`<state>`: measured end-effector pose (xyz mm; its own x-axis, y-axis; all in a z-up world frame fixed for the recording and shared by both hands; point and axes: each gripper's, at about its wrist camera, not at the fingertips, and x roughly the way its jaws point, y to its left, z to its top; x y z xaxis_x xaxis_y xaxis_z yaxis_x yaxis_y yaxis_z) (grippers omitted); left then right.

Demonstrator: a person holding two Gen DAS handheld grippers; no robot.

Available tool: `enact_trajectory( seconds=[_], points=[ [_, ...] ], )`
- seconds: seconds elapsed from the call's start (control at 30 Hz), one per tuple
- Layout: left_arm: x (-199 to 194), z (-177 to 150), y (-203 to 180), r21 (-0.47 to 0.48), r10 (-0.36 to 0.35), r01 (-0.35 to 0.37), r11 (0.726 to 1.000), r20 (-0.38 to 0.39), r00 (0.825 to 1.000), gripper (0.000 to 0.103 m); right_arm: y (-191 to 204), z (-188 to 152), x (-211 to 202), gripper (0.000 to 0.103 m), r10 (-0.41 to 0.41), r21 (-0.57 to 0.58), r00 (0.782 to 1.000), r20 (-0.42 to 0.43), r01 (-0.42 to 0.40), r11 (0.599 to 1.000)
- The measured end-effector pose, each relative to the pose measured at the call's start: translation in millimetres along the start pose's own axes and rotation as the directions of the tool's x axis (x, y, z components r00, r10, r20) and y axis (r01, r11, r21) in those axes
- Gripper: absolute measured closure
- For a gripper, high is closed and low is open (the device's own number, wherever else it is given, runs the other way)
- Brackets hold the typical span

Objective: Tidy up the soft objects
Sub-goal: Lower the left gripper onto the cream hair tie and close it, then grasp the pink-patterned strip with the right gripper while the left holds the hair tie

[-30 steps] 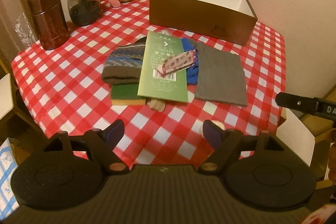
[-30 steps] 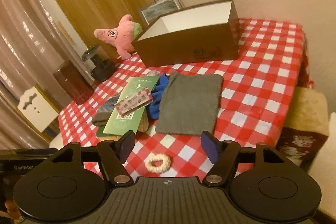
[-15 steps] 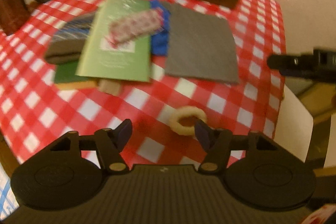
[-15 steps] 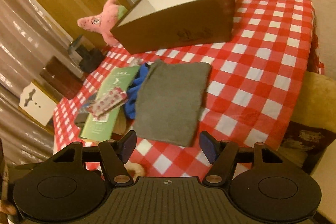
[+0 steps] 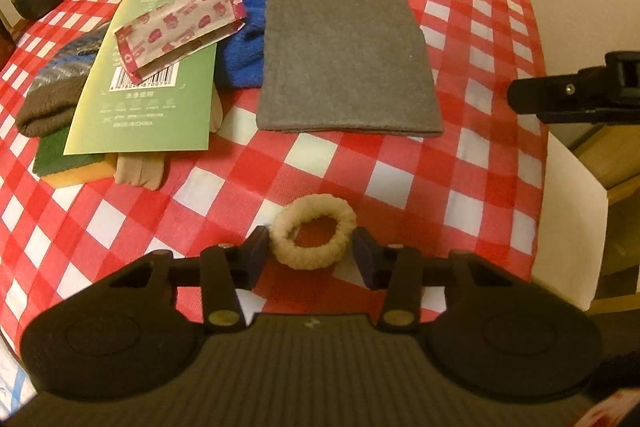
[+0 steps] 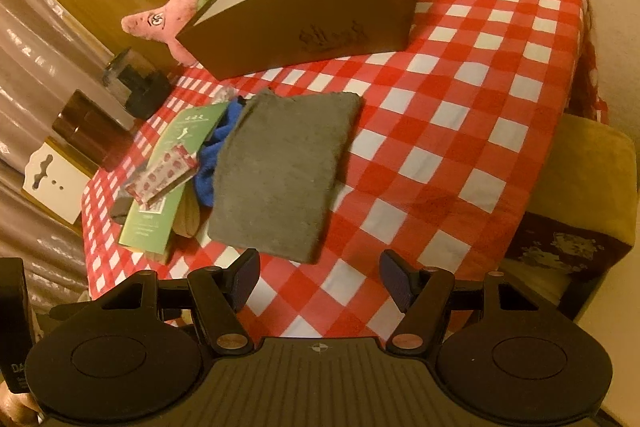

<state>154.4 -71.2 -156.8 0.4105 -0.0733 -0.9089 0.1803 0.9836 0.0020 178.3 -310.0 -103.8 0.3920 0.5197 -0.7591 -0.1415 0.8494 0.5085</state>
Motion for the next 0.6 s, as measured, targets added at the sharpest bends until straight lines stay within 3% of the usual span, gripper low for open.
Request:
enact_trajectory(
  seconds=[0.13, 0.23, 0.47, 0.6],
  points=[
    [0.9, -0.1, -3.2, 0.007, 0.008, -0.008, 1.0, 0.013, 1.0, 0.07, -1.5, 2.4, 3.6, 0.036, 0.006, -0.008, 1.0, -0.011, -0.006, 1.0],
    [0.5, 0.7, -3.0, -0.003, 0.005, -0.005, 1.0, 0.024, 1.0, 0.086, -0.8, 3.8, 7.6, 0.036, 0.011, -0.017, 1.0, -0.02, -0.011, 1.0],
    [-11.5, -1.4, 9.0, -0.066, 0.034, -0.031, 0.997, 0.056, 0.998, 0.089, 7.4, 12.4, 17.7, 0.036, 0.047, -0.063, 0.998, -0.033, -0.049, 0.997],
    [-25.6, -0.9, 25.8, -0.15, 0.079, -0.068, 0.986, 0.071, 0.994, 0.089, 19.0, 22.3, 27.3, 0.036, 0.082, -0.103, 0.996, -0.04, -0.086, 0.991]
  ],
)
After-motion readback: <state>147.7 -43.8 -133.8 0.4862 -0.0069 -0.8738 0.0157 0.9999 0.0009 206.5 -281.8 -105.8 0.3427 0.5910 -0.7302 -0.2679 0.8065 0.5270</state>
